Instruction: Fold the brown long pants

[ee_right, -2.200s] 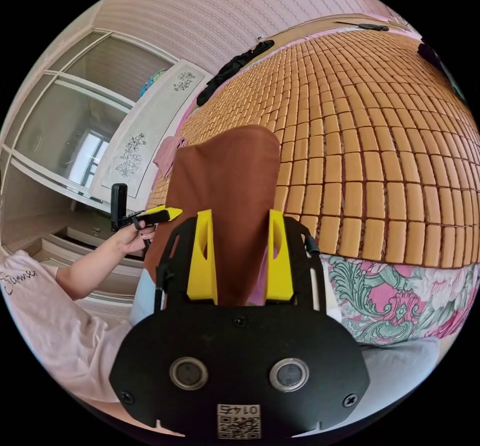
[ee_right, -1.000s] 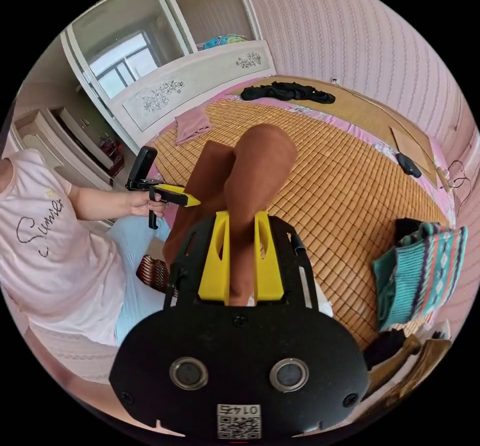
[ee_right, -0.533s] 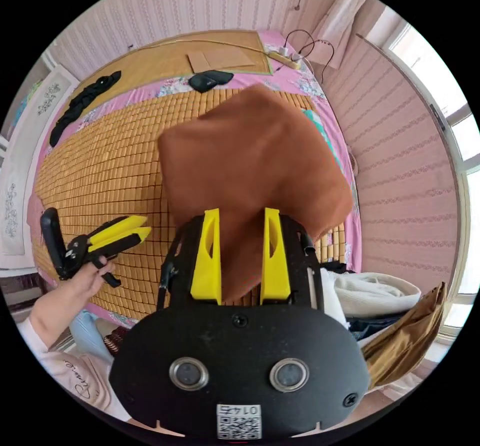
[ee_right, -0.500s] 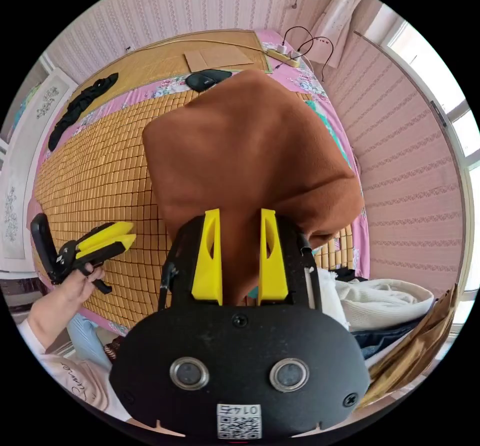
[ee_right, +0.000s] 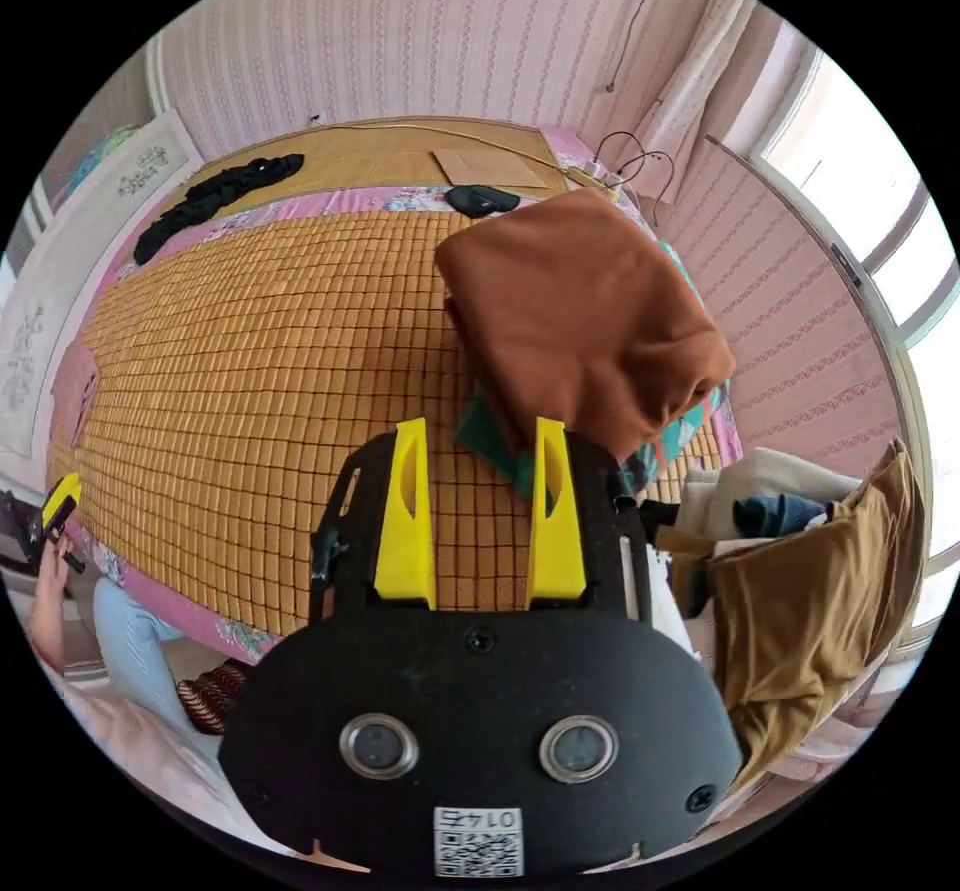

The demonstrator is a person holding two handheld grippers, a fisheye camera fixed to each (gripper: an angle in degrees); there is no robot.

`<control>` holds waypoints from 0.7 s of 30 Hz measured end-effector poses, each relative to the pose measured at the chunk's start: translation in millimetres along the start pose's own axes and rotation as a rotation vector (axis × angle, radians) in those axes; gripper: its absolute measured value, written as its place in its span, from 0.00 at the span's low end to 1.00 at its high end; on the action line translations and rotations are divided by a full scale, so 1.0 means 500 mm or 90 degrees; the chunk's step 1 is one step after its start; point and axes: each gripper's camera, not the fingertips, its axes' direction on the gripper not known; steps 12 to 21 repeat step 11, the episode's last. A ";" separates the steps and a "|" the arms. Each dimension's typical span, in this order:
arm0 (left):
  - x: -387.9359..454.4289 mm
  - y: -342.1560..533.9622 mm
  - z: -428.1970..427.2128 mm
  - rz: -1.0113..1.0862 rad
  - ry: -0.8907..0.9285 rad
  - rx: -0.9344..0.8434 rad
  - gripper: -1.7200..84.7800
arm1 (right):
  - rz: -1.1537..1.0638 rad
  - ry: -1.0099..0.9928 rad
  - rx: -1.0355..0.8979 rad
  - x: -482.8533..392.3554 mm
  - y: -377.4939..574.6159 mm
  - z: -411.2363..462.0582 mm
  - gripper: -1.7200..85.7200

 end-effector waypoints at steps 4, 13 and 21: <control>-0.122 0.118 -0.150 -0.099 -0.099 0.014 0.12 | -0.180 -0.194 -0.044 -0.286 0.110 0.043 0.16; -0.285 0.252 -0.314 -0.223 -0.167 0.060 0.13 | -0.440 -0.353 -0.094 -0.781 0.094 0.075 0.17; -0.285 0.252 -0.314 -0.223 -0.167 0.060 0.13 | -0.440 -0.353 -0.094 -0.781 0.094 0.075 0.17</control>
